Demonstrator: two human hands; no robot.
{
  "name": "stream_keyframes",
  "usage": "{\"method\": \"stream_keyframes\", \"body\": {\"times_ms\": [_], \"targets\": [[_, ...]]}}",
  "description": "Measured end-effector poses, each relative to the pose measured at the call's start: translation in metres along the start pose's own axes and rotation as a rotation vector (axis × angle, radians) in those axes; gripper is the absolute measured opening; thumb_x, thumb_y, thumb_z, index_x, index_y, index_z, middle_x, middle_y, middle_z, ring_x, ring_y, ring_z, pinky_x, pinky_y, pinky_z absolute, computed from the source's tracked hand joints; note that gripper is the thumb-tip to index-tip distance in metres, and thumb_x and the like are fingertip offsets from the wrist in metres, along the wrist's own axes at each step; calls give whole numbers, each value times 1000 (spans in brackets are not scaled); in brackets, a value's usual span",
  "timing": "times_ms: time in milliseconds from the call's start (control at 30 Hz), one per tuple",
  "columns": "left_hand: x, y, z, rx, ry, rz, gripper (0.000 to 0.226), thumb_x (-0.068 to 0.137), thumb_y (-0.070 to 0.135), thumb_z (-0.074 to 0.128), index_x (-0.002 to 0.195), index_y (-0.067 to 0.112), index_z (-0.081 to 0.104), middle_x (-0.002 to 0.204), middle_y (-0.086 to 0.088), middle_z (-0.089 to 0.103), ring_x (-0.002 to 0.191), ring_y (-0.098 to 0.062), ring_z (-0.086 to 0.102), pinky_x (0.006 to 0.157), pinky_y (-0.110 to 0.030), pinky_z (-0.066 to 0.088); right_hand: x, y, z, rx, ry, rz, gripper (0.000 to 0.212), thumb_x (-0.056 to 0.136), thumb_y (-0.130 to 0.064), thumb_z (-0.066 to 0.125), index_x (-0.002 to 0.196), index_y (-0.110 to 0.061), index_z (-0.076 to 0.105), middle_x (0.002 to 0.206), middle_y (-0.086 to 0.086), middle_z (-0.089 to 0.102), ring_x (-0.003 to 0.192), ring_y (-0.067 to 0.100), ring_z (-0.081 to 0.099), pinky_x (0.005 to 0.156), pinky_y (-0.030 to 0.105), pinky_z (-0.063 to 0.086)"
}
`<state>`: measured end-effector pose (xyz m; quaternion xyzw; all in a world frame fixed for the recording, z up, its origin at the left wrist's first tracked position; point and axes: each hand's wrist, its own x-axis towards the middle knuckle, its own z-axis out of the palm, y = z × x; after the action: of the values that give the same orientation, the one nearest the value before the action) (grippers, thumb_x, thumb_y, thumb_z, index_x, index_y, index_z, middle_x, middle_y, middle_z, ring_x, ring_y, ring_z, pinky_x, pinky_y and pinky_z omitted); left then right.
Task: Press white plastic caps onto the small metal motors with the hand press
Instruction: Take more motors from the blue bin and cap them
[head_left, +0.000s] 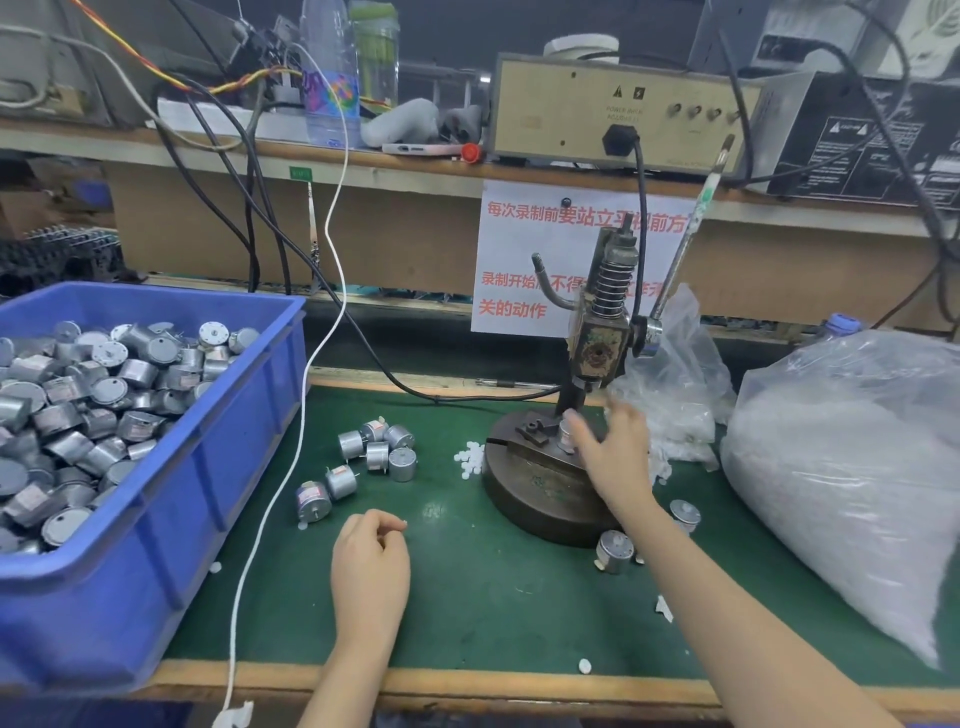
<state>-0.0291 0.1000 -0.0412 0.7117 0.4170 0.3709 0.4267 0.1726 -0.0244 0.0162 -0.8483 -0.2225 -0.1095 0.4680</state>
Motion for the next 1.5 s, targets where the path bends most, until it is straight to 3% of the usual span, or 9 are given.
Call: {"method": "stream_keyframes", "body": {"times_ms": [200, 300, 433, 600, 867, 967, 1067, 1200, 1500], "targets": [[2, 0, 0, 41, 7, 8, 23, 83, -7, 45, 79, 7, 63, 87, -4, 53, 85, -25, 51, 64, -28, 28, 28, -35, -42, 367, 192, 11, 60, 94, -22, 50, 147, -14, 24, 150, 1, 30, 137, 16, 30, 115, 38, 26], [1, 0, 1, 51, 4, 9, 23, 83, -6, 45, 81, 7, 63, 88, -4, 54, 86, -25, 51, 65, -28, 29, 52, -68, -61, 494, 149, -47, 55, 94, -17, 48, 144, -13, 27, 130, -10, 42, 105, -8, 47, 94, 16, 35], [0, 1, 1, 57, -1, 6, 23, 82, -7, 44, 81, 6, 63, 89, -4, 53, 86, -25, 51, 65, -28, 28, 81, -96, -75, 701, 115, 132, 56, 93, -19, 46, 145, -11, 25, 133, 3, 43, 102, 6, 46, 88, 27, 37], [2, 1, 2, 62, 4, 12, 22, 82, -7, 44, 80, 6, 63, 87, -5, 53, 85, -26, 51, 64, -28, 28, 75, -91, -83, 641, 161, -11, 8, 91, -16, 52, 94, -21, 46, 82, -7, 45, 79, 14, 46, 75, 24, 42], [4, -2, 4, 61, 31, 23, 23, 81, -9, 46, 76, 6, 63, 83, -3, 53, 79, -23, 50, 60, -26, 24, 45, -87, -75, 819, 308, 31, 29, 91, -10, 49, 66, -20, 40, 62, -10, 45, 62, 6, 45, 65, 18, 41], [4, -3, 4, 53, 31, 32, 24, 81, -9, 46, 75, 8, 62, 82, -1, 53, 78, -22, 50, 59, -26, 23, 37, -84, -72, 728, 290, -20, 6, 94, -13, 47, 91, -18, 48, 90, -2, 57, 80, 2, 56, 79, 25, 46], [4, -2, 3, 79, 22, 30, 24, 81, -8, 45, 77, 6, 63, 84, -2, 53, 79, -23, 50, 60, -26, 24, 20, -56, -61, 592, 276, 29, 26, 93, -14, 47, 119, -18, 48, 111, -8, 54, 98, 1, 51, 85, 17, 42], [2, -2, 2, 77, 14, 38, 24, 81, -9, 45, 77, 5, 64, 84, -3, 54, 80, -23, 50, 60, -27, 23, -5, -12, -33, 242, -31, 315, 32, 93, -17, 43, 121, -8, 56, 105, 6, 62, 91, 19, 54, 78, 26, 38], [3, 0, -1, 8, 23, 27, 24, 80, -9, 46, 75, 7, 63, 86, -6, 56, 76, -21, 50, 61, -25, 25, -1, -3, -4, -282, -263, -119, 38, 91, -26, 55, 124, -8, 52, 122, 10, 56, 111, 25, 52, 92, 35, 40]]}}
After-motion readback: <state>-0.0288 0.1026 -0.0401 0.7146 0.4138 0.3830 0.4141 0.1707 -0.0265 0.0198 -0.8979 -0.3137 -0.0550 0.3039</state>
